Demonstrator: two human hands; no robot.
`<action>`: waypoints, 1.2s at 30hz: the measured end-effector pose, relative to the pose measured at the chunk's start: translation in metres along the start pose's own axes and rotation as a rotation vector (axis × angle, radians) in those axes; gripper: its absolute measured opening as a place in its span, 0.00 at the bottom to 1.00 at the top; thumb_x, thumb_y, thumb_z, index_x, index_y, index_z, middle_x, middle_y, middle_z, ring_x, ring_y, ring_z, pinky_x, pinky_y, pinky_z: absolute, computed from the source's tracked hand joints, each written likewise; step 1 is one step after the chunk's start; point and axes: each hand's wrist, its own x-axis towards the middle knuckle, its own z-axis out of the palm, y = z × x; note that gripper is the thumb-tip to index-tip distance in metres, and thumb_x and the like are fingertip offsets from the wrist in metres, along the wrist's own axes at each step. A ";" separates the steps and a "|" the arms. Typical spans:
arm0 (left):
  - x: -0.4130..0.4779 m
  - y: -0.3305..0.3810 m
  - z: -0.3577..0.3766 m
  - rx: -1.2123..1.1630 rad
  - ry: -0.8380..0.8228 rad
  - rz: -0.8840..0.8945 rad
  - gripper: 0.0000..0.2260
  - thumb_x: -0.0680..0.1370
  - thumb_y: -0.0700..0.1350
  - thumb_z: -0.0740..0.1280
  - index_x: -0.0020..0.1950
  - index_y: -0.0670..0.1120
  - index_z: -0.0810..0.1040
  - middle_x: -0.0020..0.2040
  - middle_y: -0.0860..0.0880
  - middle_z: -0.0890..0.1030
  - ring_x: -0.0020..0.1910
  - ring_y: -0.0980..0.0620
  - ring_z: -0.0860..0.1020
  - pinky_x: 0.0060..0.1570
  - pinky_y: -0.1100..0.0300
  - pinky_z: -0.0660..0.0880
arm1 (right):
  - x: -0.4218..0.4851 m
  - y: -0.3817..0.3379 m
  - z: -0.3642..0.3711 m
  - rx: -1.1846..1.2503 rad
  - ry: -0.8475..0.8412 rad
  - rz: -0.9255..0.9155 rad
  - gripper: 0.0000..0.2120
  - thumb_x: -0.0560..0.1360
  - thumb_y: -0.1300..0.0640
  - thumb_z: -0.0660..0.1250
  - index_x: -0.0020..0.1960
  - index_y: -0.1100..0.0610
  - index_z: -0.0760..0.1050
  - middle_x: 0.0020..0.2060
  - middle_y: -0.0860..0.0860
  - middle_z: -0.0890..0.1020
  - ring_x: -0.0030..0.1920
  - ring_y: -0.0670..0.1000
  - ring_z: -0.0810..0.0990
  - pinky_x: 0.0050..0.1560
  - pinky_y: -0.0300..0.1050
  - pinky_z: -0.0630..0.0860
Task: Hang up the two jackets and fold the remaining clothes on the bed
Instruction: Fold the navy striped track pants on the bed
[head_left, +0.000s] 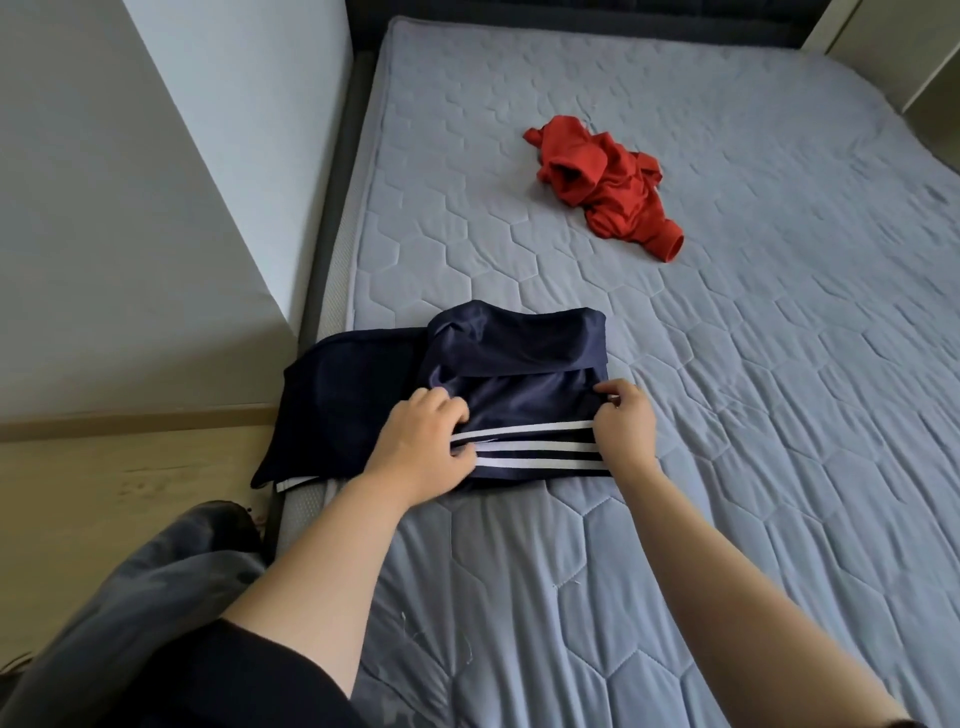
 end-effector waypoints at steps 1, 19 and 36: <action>0.000 0.008 0.003 -0.010 0.027 0.075 0.10 0.70 0.47 0.68 0.47 0.43 0.77 0.43 0.48 0.75 0.44 0.46 0.73 0.44 0.55 0.70 | 0.002 0.001 -0.002 0.041 0.001 0.027 0.21 0.69 0.72 0.50 0.53 0.56 0.74 0.51 0.51 0.75 0.47 0.49 0.73 0.42 0.37 0.67; 0.074 0.100 0.045 0.184 -0.163 0.232 0.18 0.75 0.56 0.64 0.56 0.44 0.74 0.53 0.47 0.74 0.54 0.47 0.70 0.45 0.55 0.68 | 0.010 0.043 -0.031 -0.031 -0.116 -0.054 0.12 0.66 0.73 0.58 0.37 0.60 0.76 0.28 0.50 0.75 0.30 0.48 0.71 0.27 0.29 0.65; 0.076 0.124 0.049 0.287 -0.210 0.408 0.09 0.78 0.40 0.58 0.55 0.44 0.75 0.54 0.47 0.75 0.53 0.47 0.74 0.38 0.58 0.64 | 0.112 -0.031 -0.018 -0.103 -0.288 -0.112 0.05 0.74 0.66 0.65 0.44 0.61 0.80 0.32 0.49 0.78 0.29 0.44 0.75 0.28 0.30 0.72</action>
